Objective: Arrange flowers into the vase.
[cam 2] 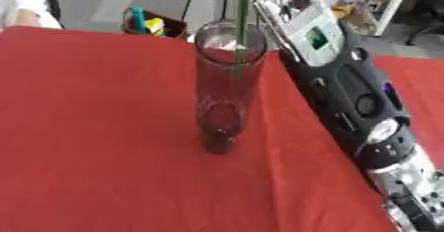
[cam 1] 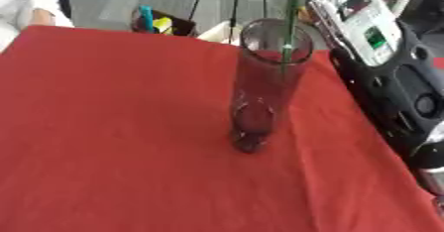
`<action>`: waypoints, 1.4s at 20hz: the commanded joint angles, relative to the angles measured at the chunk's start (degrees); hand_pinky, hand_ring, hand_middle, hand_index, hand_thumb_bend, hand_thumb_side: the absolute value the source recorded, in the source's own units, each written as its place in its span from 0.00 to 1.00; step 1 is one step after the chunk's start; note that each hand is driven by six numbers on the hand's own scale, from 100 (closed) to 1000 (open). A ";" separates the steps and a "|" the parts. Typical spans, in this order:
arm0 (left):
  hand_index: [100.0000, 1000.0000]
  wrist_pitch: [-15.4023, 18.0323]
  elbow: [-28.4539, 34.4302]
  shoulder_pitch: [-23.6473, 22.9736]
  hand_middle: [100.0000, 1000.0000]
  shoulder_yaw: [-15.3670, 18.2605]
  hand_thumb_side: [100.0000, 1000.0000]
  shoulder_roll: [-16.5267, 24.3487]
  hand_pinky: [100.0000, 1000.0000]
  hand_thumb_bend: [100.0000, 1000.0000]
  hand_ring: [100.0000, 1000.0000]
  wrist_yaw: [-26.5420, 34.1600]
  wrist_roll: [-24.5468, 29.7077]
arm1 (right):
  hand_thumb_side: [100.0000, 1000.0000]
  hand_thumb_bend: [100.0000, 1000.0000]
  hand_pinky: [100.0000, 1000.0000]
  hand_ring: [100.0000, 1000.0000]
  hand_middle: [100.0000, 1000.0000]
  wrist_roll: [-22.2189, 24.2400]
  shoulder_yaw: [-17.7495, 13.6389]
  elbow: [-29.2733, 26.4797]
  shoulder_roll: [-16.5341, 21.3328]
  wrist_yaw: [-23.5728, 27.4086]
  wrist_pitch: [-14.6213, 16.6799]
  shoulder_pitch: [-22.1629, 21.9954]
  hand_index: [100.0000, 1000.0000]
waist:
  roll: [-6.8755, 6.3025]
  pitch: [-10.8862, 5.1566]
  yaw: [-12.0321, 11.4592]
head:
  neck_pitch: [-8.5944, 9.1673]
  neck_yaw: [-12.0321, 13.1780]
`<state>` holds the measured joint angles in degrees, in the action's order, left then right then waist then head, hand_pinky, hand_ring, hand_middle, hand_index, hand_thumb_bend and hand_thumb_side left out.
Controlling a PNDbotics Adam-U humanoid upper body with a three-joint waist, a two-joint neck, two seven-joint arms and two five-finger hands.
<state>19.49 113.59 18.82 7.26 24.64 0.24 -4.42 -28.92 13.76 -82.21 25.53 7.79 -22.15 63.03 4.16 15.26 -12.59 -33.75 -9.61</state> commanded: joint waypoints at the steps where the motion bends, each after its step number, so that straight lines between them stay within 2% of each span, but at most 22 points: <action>1: 0.96 0.03 1.00 0.61 0.84 -0.02 0.98 0.69 0.70 0.00 0.85 -0.08 0.37 | 0.68 0.00 0.73 0.40 0.41 -0.75 -1.02 -0.52 0.52 1.93 0.31 1.57 0.17 | -0.36 -0.94 -0.14 | 0.53 -0.04; 6: 0.96 0.08 1.00 0.63 0.84 -0.02 0.98 0.73 0.70 0.00 0.85 -0.02 0.50 | 0.73 0.00 0.76 0.42 0.43 -1.89 -0.50 -0.54 0.91 1.16 1.61 1.56 0.23 | -0.28 -0.81 -0.21 | 0.62 0.05; 11: 0.96 0.02 1.00 0.64 0.84 0.03 0.98 0.67 0.70 0.00 0.85 0.06 0.51 | 0.80 0.00 0.76 0.44 0.46 -0.66 0.67 -0.55 1.99 -8.14 3.70 0.63 0.28 | -0.13 -0.76 -0.16 | 0.71 0.35; 15: 0.96 0.05 1.00 0.70 0.84 0.00 0.98 0.59 0.70 0.00 0.85 0.16 0.59 | 0.81 0.00 0.75 0.44 0.46 -0.06 0.28 0.08 1.80 -11.68 4.55 0.02 0.32 | -0.17 -0.70 -0.22 | 0.78 0.45; 17: 0.96 0.06 1.00 0.71 0.84 -0.01 0.98 0.55 0.70 0.00 0.85 0.15 0.67 | 0.80 0.00 0.75 0.43 0.42 -1.08 0.12 -0.09 1.87 -13.12 5.52 -0.20 0.28 | -0.20 -0.65 -0.20 | 0.75 0.48; 19: 0.96 0.09 1.00 0.77 0.84 -0.02 0.98 0.56 0.70 0.00 0.85 0.13 0.77 | 0.83 0.00 0.75 0.42 0.38 -2.41 0.23 -0.37 2.01 -14.36 7.13 -0.48 0.24 | -0.23 -0.59 -0.16 | 0.67 0.54; 22: 0.96 0.16 1.00 0.92 0.84 -0.04 0.98 0.54 0.70 0.00 0.85 0.18 0.88 | 0.86 0.00 0.76 0.42 0.35 -4.00 0.40 -0.31 1.94 -15.32 9.11 -0.75 0.24 | -0.28 -0.53 -0.14 | 0.63 0.54; 28: 0.96 0.22 1.00 1.08 0.84 -0.05 0.98 0.53 0.70 0.00 0.85 0.26 1.01 | 0.88 0.00 0.75 0.42 0.35 -5.54 0.70 -0.26 1.88 -13.78 10.85 -1.13 0.25 | -0.37 -0.50 -0.06 | 0.60 0.62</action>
<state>19.65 113.59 19.12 7.26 24.60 0.41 -3.59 -34.14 14.72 -81.90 25.84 -6.38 -11.81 60.96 4.33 15.61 -12.70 -33.65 -9.14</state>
